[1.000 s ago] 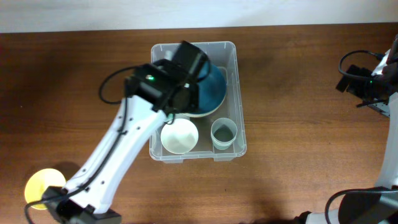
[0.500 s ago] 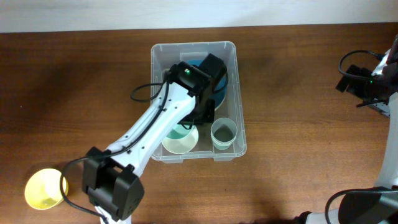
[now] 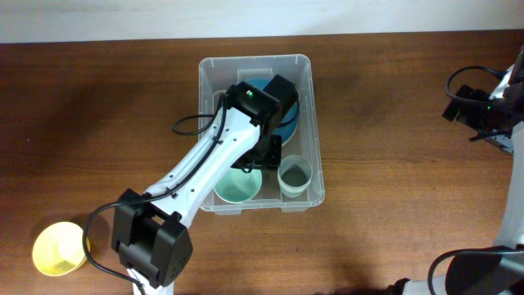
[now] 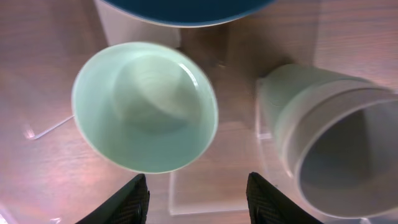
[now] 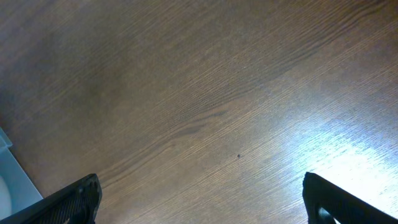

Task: Pack container
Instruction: 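Stack the pale green bowl onto the white bowl, release, then move the left gripper to the yellow bowl and grasp its rim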

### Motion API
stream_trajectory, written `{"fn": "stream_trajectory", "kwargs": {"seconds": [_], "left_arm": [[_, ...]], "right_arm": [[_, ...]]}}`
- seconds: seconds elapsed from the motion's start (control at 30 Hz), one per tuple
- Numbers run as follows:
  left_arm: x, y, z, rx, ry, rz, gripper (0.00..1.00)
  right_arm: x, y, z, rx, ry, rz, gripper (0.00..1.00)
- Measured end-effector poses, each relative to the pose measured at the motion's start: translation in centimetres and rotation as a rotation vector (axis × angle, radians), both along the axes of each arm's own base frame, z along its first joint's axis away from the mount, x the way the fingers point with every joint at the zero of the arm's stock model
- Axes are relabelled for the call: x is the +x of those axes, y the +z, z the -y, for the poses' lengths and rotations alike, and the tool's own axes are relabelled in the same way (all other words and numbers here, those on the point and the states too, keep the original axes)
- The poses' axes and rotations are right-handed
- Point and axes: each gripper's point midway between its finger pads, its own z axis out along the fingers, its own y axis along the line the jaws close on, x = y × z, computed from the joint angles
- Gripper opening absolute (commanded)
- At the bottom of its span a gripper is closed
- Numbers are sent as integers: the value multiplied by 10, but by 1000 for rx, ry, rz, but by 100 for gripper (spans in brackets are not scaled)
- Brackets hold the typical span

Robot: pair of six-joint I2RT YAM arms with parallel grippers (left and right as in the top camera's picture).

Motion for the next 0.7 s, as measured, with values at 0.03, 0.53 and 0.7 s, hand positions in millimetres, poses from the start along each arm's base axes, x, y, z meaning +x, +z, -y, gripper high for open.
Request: {"fn": "stream_trajectory", "kwargs": {"seconds": [0.03,0.53,0.7], "left_arm": [[0,0,-3,11,4,0,52],[-21,135,-243,153,726,401,78],[-55,101,-316,237,976,364,80]], "right_arm": [[0,0,0,0,1,0,99],[0,0,0,0,0,0,99],[0,0,-1,3,2,1,99]]}}
